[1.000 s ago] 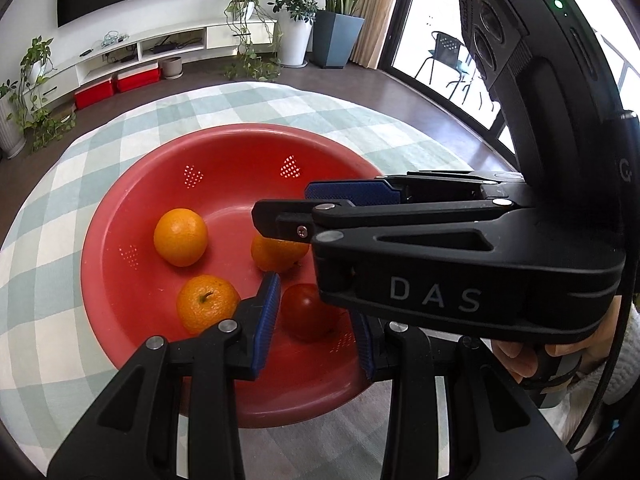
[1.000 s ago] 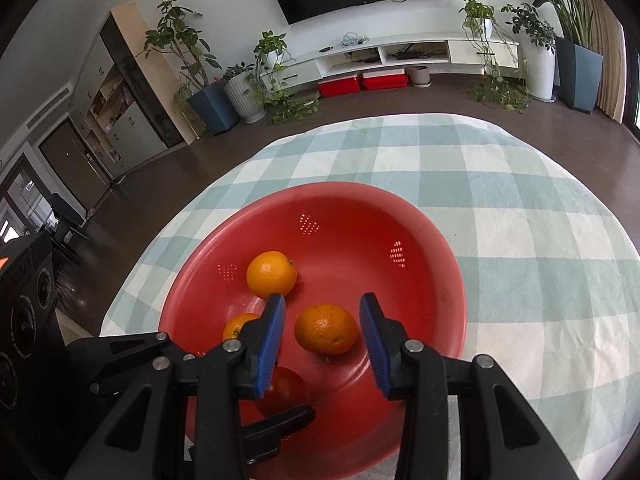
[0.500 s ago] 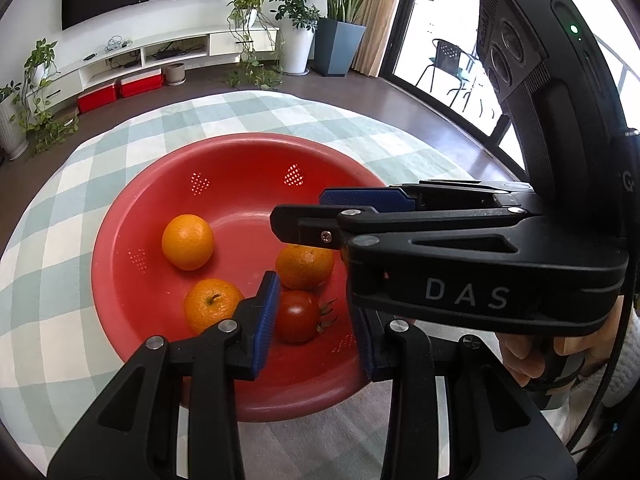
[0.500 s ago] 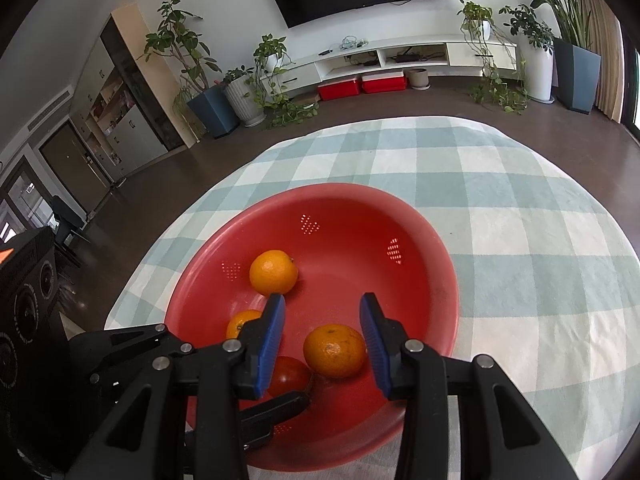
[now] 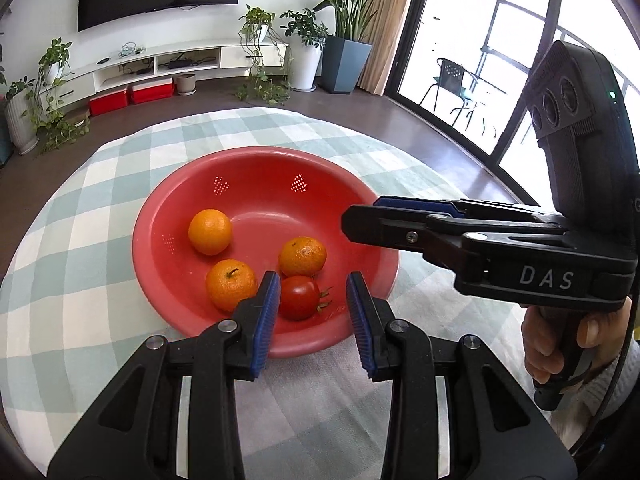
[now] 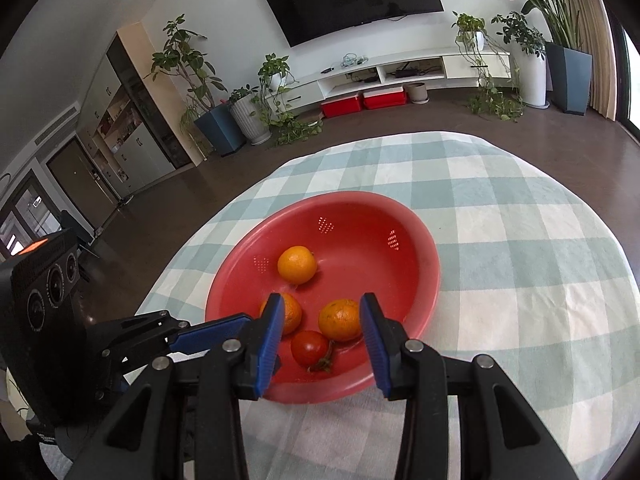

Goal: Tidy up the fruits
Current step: 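Withdraw both open tools from the bowl back toward the remaining fruit, then position the left tool around a red tomato while the right tool surrounds an orange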

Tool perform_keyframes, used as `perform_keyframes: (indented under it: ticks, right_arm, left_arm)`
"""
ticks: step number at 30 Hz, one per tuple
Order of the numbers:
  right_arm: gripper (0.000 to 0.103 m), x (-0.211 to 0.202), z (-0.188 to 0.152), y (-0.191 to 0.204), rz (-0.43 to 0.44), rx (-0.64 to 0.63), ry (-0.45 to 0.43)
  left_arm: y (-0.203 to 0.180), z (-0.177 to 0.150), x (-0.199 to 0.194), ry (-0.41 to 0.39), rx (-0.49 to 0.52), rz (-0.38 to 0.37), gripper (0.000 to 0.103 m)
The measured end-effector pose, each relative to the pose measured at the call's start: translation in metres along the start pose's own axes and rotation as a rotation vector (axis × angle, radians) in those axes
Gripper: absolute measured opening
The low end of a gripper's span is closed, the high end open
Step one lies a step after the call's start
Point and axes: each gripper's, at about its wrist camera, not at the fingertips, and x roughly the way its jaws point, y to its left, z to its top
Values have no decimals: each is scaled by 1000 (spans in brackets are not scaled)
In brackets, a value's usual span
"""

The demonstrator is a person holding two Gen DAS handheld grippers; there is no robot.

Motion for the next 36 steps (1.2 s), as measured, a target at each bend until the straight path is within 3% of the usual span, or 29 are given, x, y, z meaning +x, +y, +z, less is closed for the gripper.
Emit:
perform_keyframes:
  ticks: [17, 26, 36]
  right_arm:
    - [44, -62, -91, 26, -13, -37, -31]
    - [46, -87, -146, 54, -13, -113, -13]
    - [47, -92, -191, 93, 14, -248, 33]
  left_arm:
    - [-20, -62, -65, -19, -54, 5, 33]
    - [-38, -91, -90, -18, -42, -1, 33]
    - [-65, -122, -95, 37, -13, -26, 36]
